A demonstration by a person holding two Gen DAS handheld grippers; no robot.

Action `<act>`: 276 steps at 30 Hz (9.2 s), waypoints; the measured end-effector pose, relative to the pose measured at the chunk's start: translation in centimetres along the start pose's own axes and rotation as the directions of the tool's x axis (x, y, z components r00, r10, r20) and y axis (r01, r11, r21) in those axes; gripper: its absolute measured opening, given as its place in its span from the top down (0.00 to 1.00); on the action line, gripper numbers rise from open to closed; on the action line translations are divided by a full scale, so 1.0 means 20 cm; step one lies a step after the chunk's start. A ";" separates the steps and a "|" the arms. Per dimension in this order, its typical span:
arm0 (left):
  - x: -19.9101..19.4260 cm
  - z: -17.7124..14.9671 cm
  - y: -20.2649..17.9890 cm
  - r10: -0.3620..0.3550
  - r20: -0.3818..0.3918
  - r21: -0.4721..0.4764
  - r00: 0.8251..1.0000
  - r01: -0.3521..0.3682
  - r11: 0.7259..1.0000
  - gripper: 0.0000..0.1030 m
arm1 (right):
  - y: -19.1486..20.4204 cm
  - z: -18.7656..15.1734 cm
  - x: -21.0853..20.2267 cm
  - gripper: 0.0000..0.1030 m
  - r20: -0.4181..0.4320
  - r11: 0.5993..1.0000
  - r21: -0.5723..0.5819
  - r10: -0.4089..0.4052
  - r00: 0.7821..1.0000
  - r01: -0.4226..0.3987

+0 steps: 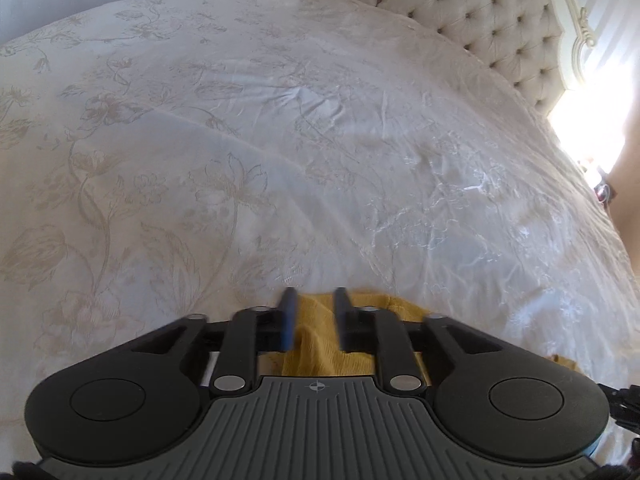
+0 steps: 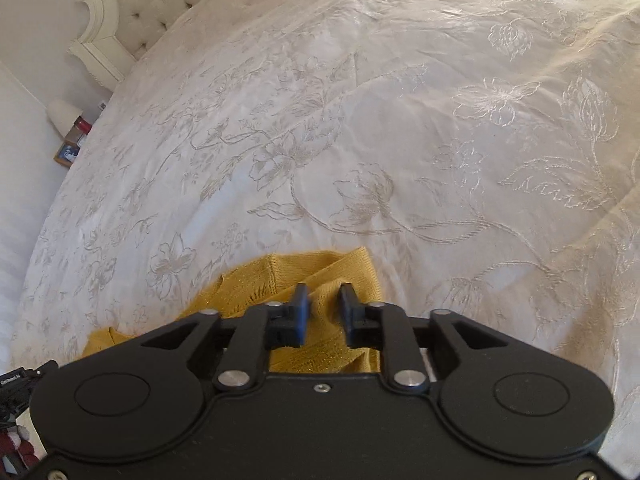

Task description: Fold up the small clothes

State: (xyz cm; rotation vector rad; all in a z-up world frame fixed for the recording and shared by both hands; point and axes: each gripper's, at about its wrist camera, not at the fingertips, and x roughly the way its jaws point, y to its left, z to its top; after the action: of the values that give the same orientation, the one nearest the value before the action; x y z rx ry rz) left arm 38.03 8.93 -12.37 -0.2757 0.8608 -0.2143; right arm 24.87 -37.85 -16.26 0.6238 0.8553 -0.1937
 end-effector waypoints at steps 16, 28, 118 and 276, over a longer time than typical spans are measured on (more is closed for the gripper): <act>-0.22 -0.40 -0.38 -0.043 -0.131 0.361 0.990 0.088 0.928 0.08 | 0.43 -0.43 -0.23 0.00 0.007 0.888 -0.459 0.021 1.000 -0.016; 0.08 -0.42 -0.38 -0.002 -0.233 0.382 0.972 0.093 0.919 0.08 | 0.54 -0.50 0.07 0.00 -0.080 0.827 -0.561 -0.035 0.996 -0.016; -0.26 -0.56 -0.03 -0.052 -0.243 0.236 0.969 0.111 0.965 0.29 | -0.06 -0.46 -0.35 0.58 -0.134 0.984 -0.119 0.114 0.984 -0.130; -0.49 -0.50 -0.01 0.101 -0.374 0.155 0.922 -0.045 0.987 0.01 | 0.70 -0.19 -0.21 0.76 -0.271 0.948 -0.250 0.126 0.954 -0.197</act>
State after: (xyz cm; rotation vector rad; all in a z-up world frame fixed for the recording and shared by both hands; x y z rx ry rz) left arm 24.09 10.16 -11.40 -0.0643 1.2343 -0.2634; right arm 25.39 -24.70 -8.86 0.4598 1.0493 0.1580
